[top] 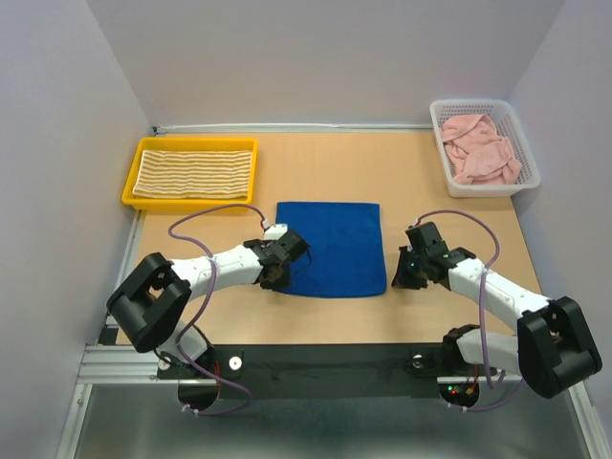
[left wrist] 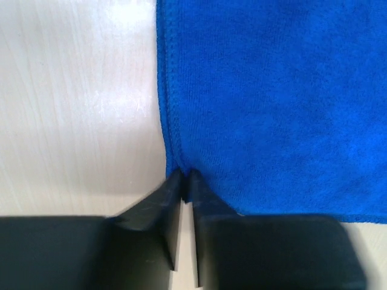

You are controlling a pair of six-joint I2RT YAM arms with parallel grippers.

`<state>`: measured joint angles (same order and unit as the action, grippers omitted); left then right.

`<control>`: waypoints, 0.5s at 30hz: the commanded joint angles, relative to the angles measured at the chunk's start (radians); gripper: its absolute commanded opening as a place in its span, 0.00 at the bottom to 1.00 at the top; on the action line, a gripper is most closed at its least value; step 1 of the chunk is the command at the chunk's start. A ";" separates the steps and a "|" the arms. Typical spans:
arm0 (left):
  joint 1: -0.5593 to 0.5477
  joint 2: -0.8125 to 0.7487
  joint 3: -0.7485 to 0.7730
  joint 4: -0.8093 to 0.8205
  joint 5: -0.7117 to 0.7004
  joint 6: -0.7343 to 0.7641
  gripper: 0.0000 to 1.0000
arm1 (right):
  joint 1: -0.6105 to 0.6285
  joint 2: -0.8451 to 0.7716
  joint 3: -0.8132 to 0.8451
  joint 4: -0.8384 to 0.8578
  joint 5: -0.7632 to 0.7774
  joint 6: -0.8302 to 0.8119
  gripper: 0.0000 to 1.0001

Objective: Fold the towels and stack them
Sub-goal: Fold the towel

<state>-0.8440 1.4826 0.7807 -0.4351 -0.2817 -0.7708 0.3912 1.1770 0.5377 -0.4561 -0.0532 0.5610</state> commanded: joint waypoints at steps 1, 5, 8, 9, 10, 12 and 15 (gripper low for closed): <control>0.005 -0.027 0.009 -0.051 -0.013 -0.007 0.44 | -0.002 -0.057 0.097 0.019 0.006 -0.050 0.21; 0.010 -0.109 0.075 -0.120 -0.082 0.001 0.69 | -0.002 -0.005 0.227 0.020 0.039 -0.122 0.33; 0.039 -0.142 0.143 -0.151 -0.120 0.040 0.75 | -0.003 0.102 0.350 0.031 0.044 -0.168 0.34; 0.052 -0.145 0.159 -0.154 -0.120 0.056 0.75 | -0.003 0.139 0.379 0.036 0.044 -0.177 0.34; 0.081 -0.146 0.176 -0.154 -0.119 0.071 0.75 | -0.005 0.201 0.413 0.042 0.046 -0.187 0.34; 0.105 -0.139 0.222 -0.122 -0.114 0.122 0.75 | -0.012 0.265 0.496 0.069 0.035 -0.205 0.34; 0.137 -0.098 0.261 -0.026 -0.074 0.198 0.67 | -0.028 0.375 0.574 0.138 0.003 -0.213 0.34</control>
<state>-0.7361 1.3659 0.9855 -0.5377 -0.3492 -0.6823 0.3847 1.4792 1.0210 -0.4221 -0.0326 0.3958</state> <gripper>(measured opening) 0.705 0.339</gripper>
